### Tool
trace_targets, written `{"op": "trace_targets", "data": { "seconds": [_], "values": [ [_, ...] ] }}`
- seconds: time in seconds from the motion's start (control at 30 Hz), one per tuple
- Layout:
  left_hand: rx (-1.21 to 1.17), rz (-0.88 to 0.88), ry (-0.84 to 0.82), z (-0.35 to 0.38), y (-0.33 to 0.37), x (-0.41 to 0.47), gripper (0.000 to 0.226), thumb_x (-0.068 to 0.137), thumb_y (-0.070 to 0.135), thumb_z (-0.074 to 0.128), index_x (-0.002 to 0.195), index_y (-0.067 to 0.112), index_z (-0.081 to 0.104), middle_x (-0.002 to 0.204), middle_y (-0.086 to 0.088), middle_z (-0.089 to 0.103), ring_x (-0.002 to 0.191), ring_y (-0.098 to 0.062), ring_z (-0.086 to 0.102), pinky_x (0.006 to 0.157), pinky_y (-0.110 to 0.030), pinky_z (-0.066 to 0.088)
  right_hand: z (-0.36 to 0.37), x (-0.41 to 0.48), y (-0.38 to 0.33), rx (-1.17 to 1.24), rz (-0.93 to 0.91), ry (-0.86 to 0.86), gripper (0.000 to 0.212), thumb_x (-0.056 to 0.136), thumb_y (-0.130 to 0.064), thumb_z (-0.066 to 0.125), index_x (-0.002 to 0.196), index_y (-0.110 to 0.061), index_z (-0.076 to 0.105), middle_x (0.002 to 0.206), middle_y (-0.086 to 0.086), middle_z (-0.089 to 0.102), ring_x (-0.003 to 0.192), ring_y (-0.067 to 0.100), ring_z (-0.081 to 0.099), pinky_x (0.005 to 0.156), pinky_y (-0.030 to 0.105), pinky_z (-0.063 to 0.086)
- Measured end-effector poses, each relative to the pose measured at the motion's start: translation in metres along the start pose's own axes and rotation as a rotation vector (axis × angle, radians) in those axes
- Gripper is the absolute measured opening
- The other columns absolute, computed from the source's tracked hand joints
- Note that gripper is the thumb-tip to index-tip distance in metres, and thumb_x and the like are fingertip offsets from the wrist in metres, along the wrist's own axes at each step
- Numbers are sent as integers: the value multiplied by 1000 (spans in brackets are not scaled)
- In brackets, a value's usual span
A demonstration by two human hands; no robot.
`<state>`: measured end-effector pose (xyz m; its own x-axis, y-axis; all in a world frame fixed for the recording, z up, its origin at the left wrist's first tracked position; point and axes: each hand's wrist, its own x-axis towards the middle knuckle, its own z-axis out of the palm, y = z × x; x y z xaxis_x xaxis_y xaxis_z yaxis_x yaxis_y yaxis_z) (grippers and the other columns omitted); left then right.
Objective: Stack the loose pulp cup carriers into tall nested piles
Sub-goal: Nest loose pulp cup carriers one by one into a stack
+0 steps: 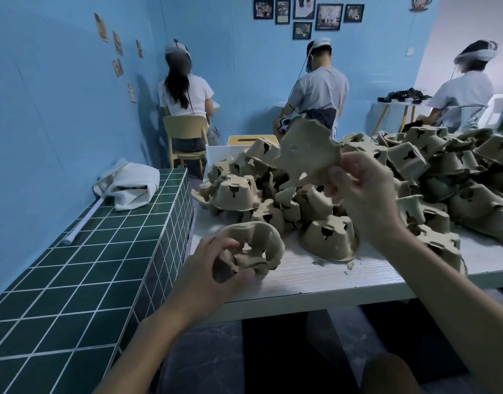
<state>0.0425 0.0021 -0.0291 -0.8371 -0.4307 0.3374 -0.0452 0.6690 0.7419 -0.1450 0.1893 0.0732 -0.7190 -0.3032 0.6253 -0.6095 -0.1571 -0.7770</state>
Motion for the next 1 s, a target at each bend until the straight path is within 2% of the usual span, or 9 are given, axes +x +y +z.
{"op": "trace_targets", "data": {
  "seconds": [0.13, 0.23, 0.33, 0.5, 0.63, 0.77, 0.87, 0.93, 1.0],
  "values": [
    [-58, 0, 14, -1, -1, -2, 60, 65, 66, 70, 118, 47, 51, 117, 28, 55, 105, 7, 57, 83, -5, 42, 12, -31, 11, -197, -167, -221, 31, 89, 8, 61, 95, -21, 69, 86, 3, 70, 76, 20, 69, 69, 41, 59],
    [-91, -25, -15, -2, -3, -2, 87, 61, 72, 73, 136, 47, 36, 115, 36, 59, 106, 13, 59, 87, -14, 45, 20, -49, 23, -292, -307, -349, 26, 89, 7, 62, 106, -11, 71, 94, -3, 72, 81, 7, 68, 65, 31, 56],
    [-100, -60, -5, 0, -8, 0, 110, 57, 72, 76, 146, 46, 17, 124, 29, 58, 109, 9, 60, 94, -22, 48, 26, -58, 28, -303, -401, -377, 19, 92, 1, 61, 104, -11, 68, 102, -5, 72, 90, 8, 69, 72, 35, 57],
    [-119, -75, -2, -1, -2, -2, 121, 65, 66, 79, 151, 46, -5, 119, 37, 49, 100, 29, 51, 80, 4, 38, 31, -59, 35, -357, -468, -445, 10, 95, -5, 60, 102, -8, 66, 109, -3, 69, 94, 15, 67, 75, 34, 54],
    [-94, -37, -3, -1, -6, -2, 121, 62, 76, 72, 150, 48, -7, 126, 34, 51, 109, 23, 51, 84, 3, 35, 30, -60, 36, -368, -447, -472, 21, 93, 0, 59, 111, -8, 67, 119, -2, 64, 102, 12, 64, 84, 27, 52],
    [-155, -59, -19, -1, -3, -2, 119, 60, 72, 77, 149, 51, 1, 131, 30, 51, 110, 19, 54, 89, -3, 41, 28, -64, 36, -322, -423, -479, 24, 89, -4, 66, 113, -9, 68, 121, -1, 62, 109, 10, 62, 90, 21, 48],
    [-217, -78, -19, -1, -4, -1, 118, 58, 67, 80, 149, 54, 5, 127, 37, 55, 113, 14, 58, 99, -17, 46, 31, -63, 37, -274, -390, -404, 16, 90, -10, 66, 105, -7, 71, 117, 0, 63, 103, 9, 63, 86, 25, 52],
    [-168, -43, -24, -2, -3, -3, 117, 64, 69, 80, 150, 52, 3, 120, 47, 51, 116, 16, 53, 101, -18, 41, 32, -60, 38, -279, -401, -376, 14, 90, -8, 67, 102, -5, 72, 116, 2, 63, 99, 10, 64, 81, 30, 53],
    [-136, -35, -23, -3, 0, -5, 115, 67, 67, 78, 150, 53, 1, 119, 45, 42, 120, 5, 51, 106, -25, 35, 32, -58, 40, -298, -418, -359, 12, 88, -6, 68, 100, -5, 72, 115, 1, 64, 95, 12, 65, 78, 32, 53]
  ]
}}
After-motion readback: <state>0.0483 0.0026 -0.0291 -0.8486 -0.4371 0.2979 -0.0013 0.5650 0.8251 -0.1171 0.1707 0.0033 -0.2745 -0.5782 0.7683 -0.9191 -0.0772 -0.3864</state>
